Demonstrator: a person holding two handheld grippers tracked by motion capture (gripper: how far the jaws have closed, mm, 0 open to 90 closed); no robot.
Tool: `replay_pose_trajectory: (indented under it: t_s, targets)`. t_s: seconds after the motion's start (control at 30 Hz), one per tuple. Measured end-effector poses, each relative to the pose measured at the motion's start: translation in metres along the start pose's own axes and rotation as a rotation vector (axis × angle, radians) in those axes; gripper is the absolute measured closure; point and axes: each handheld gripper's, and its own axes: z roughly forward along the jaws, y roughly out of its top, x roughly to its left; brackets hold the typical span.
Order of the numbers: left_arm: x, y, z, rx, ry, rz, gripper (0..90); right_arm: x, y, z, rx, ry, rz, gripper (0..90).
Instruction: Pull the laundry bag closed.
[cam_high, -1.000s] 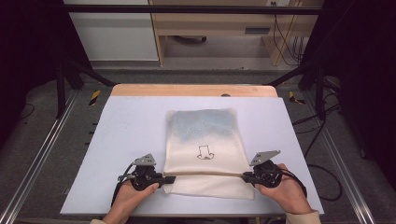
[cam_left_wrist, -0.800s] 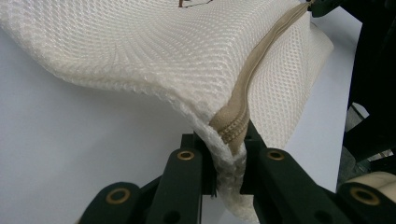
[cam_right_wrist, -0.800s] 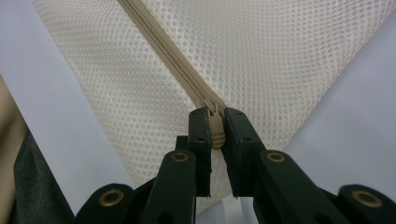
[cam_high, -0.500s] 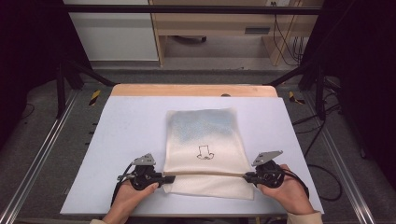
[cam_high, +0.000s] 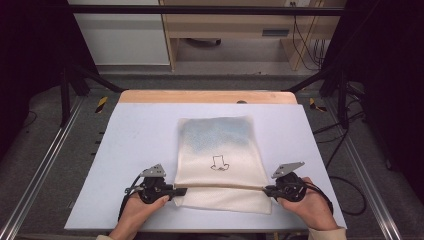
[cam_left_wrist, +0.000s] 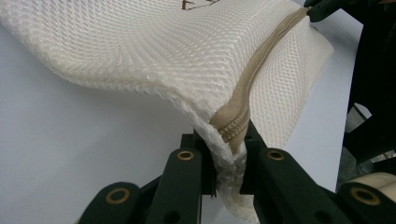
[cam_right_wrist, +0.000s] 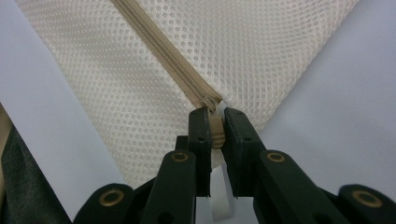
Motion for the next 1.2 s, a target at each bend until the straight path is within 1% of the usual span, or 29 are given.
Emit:
replay_pose_trajectory:
  t_s: [0.07,0.1,0.13,0.17,0.2,0.23,0.27,0.3,0.37,0.4,0.43,0.47,0.53,0.57,0.6,0.63,0.67,0.7,0.8,0.9,0.97,1.0,1.03,1.07,1.13,1.17,1.2]
  targets:
    - [-0.001,0.000,0.000,0.000,0.014,0.000,81.0,0.001,0.001,0.001,0.001,0.001,0.007,81.4]
    - [-0.001,0.000,-0.001,-0.008,0.015,-0.009,77.6,0.001,0.001,0.002,-0.005,0.003,0.005,80.2]
    - [-0.001,0.001,-0.002,-0.014,0.010,-0.022,71.2,0.001,0.001,0.002,-0.015,0.005,0.010,76.9]
    - [-0.002,0.001,-0.004,-0.013,0.019,-0.026,62.8,0.000,0.002,0.001,-0.028,0.009,0.010,71.1]
    - [-0.003,0.001,-0.006,-0.014,0.047,-0.024,55.3,0.001,0.003,-0.001,-0.048,0.013,0.018,63.7]
    - [-0.004,0.001,-0.009,-0.012,0.070,-0.034,47.8,0.002,0.005,-0.002,-0.075,0.007,0.028,57.0]
    - [-0.005,0.001,-0.013,-0.009,0.082,-0.043,41.5,0.003,0.007,-0.003,-0.097,-0.005,0.045,51.0]
    - [-0.005,0.000,-0.017,-0.007,0.108,-0.039,38.1,0.002,0.010,-0.004,-0.115,-0.020,0.051,46.0]
    - [-0.008,0.000,-0.027,-0.003,0.166,-0.015,32.2,0.001,0.014,-0.005,-0.159,-0.061,0.083,35.4]
    - [-0.008,0.000,-0.032,0.004,0.192,-0.002,30.1,0.000,0.016,-0.006,-0.180,-0.084,0.094,32.9]
    - [-0.007,0.001,-0.036,0.009,0.216,0.003,27.8,-0.002,0.016,-0.008,-0.196,-0.106,0.112,30.5]
    - [-0.007,0.001,-0.041,0.014,0.227,0.009,26.9,-0.004,0.016,-0.009,-0.199,-0.127,0.129,27.7]
    - [-0.004,0.002,-0.047,0.039,0.257,0.015,24.5,-0.010,0.015,-0.011,-0.187,-0.173,0.159,24.2]
    - [-0.003,0.003,-0.050,0.046,0.281,0.020,23.5,-0.013,0.013,-0.012,-0.185,-0.190,0.168,22.8]
    - [-0.002,0.003,-0.052,0.062,0.304,0.020,24.1,-0.016,0.012,-0.013,-0.182,-0.199,0.190,21.1]
    - [-0.001,0.004,-0.055,0.079,0.326,0.023,23.2,-0.018,0.011,-0.014,-0.180,-0.207,0.211,20.8]
    - [0.000,0.004,-0.057,0.083,0.348,0.024,21.1,-0.020,0.009,-0.015,-0.181,-0.214,0.221,21.3]
    - [0.000,0.004,-0.059,0.083,0.363,0.020,20.2,-0.022,0.007,-0.016,-0.179,-0.219,0.220,21.1]
    - [0.004,0.004,-0.066,0.083,0.407,0.017,15.7,-0.025,0.003,-0.018,-0.167,-0.241,0.237,18.0]
    - [0.009,0.004,-0.073,0.092,0.440,0.024,14.4,-0.028,-0.001,-0.020,-0.155,-0.263,0.262,15.4]
    - [0.015,0.003,-0.079,0.113,0.487,0.035,12.9,-0.029,-0.004,-0.020,-0.146,-0.276,0.277,13.1]
    - [0.018,0.002,-0.082,0.115,0.508,0.039,12.4,-0.030,-0.006,-0.020,-0.145,-0.275,0.289,12.0]
    - [0.022,0.000,-0.085,0.125,0.523,0.041,11.7,-0.031,-0.007,-0.020,-0.140,-0.283,0.298,10.9]
    - [0.026,-0.001,-0.089,0.132,0.536,0.038,11.2,-0.031,-0.009,-0.020,-0.137,-0.295,0.302,10.5]
    - [0.034,-0.005,-0.095,0.141,0.565,0.031,10.3,-0.033,-0.012,-0.020,-0.132,-0.304,0.312,8.6]
    - [0.038,-0.006,-0.099,0.140,0.573,0.025,10.0,-0.034,-0.014,-0.020,-0.131,-0.300,0.310,8.0]
    - [0.043,-0.008,-0.102,0.140,0.581,0.014,9.4,-0.034,-0.016,-0.019,-0.127,-0.307,0.313,8.1]
